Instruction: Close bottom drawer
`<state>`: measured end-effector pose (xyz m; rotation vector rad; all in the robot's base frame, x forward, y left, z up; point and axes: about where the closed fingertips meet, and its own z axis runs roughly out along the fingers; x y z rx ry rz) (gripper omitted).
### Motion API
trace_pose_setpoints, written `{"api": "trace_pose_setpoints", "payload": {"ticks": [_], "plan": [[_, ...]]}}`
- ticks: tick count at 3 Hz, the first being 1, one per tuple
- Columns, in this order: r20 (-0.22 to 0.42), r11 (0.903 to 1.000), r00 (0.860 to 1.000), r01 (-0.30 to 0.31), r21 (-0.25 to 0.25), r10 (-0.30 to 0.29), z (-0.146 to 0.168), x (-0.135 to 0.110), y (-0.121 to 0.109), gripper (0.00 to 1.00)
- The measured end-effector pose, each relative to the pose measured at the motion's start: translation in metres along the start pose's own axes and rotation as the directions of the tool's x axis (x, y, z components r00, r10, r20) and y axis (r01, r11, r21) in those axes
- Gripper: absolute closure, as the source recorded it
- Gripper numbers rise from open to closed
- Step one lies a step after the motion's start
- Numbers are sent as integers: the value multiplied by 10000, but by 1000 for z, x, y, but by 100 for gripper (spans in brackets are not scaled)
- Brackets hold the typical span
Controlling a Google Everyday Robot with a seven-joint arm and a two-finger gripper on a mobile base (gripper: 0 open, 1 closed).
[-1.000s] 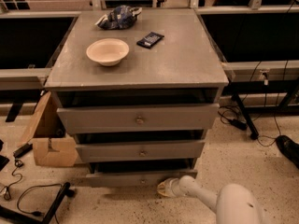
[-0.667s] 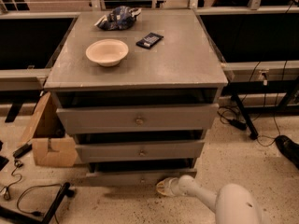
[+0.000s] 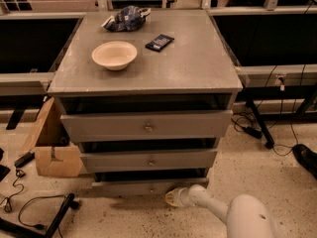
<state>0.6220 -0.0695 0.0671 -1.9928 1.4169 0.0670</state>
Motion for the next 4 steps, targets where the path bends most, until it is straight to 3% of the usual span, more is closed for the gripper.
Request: {"api": "trace_pose_setpoints", "payload": {"ticks": [3,4], "plan": [[18,10000,10000,30,44,-30,5,0,-10,96],[19,10000,10000,30,43,-30,5,0,-10,73]]}}
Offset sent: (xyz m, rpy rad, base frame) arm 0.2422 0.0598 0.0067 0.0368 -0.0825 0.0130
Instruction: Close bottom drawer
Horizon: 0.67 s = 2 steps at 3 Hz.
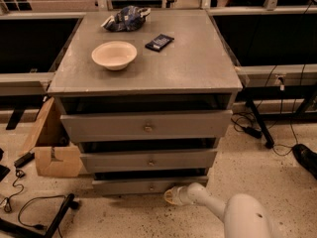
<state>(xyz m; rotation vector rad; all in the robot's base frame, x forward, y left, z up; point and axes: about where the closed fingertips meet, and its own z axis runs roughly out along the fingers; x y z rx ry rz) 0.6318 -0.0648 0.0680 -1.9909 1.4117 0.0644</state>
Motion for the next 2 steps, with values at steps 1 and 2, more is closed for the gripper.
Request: {"api": "trace_pose_setpoints", "payload": {"ticks": [1,2], "plan": [[0,10000,10000,0,0,0,0,0,0,42],[1,10000,10000,0,-1,0,0,0,0,19]]}}
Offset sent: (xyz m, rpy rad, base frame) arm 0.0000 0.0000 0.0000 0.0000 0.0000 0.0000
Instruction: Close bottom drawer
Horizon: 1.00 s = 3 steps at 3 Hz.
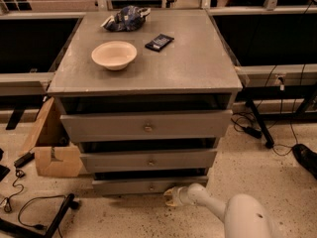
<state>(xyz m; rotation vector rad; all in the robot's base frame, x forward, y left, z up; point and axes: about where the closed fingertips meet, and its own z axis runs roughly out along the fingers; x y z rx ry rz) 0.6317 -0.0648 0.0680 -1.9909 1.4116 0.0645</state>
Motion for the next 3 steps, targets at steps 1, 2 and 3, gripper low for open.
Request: {"api": "trace_pose_setpoints", "payload": {"ticks": [1,2,3], "plan": [[0,10000,10000,0,0,0,0,0,0,0],[1,10000,10000,0,-1,0,0,0,0,0],[1,10000,10000,0,-1,0,0,0,0,19]]}}
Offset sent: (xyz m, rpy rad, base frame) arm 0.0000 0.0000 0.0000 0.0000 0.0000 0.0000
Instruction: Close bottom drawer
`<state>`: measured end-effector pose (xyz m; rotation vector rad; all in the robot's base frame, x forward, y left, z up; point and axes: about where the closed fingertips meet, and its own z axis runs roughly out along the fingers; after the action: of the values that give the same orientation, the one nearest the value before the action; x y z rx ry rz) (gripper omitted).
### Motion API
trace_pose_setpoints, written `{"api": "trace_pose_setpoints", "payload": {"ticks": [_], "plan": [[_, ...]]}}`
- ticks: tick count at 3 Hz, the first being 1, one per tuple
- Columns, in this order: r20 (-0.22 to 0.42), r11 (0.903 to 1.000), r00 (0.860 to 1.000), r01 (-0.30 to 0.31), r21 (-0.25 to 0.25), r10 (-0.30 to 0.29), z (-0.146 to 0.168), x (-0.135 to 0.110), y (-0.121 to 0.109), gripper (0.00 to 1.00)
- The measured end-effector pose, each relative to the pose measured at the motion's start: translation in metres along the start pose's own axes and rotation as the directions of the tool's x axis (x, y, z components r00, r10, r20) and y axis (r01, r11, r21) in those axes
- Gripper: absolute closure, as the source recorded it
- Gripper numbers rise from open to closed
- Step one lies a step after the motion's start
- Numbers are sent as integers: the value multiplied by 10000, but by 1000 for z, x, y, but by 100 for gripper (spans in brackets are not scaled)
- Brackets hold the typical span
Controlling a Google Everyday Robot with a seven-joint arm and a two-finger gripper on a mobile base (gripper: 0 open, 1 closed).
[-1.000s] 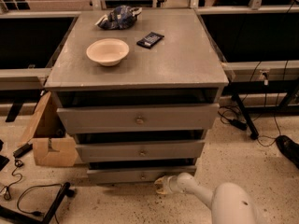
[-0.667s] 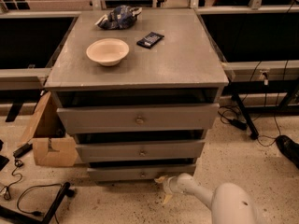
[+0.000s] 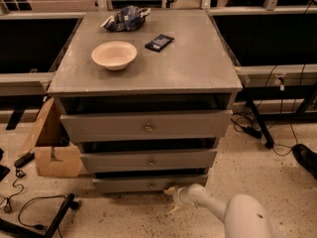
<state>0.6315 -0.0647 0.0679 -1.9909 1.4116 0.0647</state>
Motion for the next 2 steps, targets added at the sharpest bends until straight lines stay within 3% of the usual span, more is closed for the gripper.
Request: {"api": "trace_pose_setpoints", "payload": {"ticks": [1,2], "plan": [[-9,10000,10000,-5,-25,5,-3,-3,6,50],[-134,9994,9999,-66,-343,62,-24,-11,26,73]]}}
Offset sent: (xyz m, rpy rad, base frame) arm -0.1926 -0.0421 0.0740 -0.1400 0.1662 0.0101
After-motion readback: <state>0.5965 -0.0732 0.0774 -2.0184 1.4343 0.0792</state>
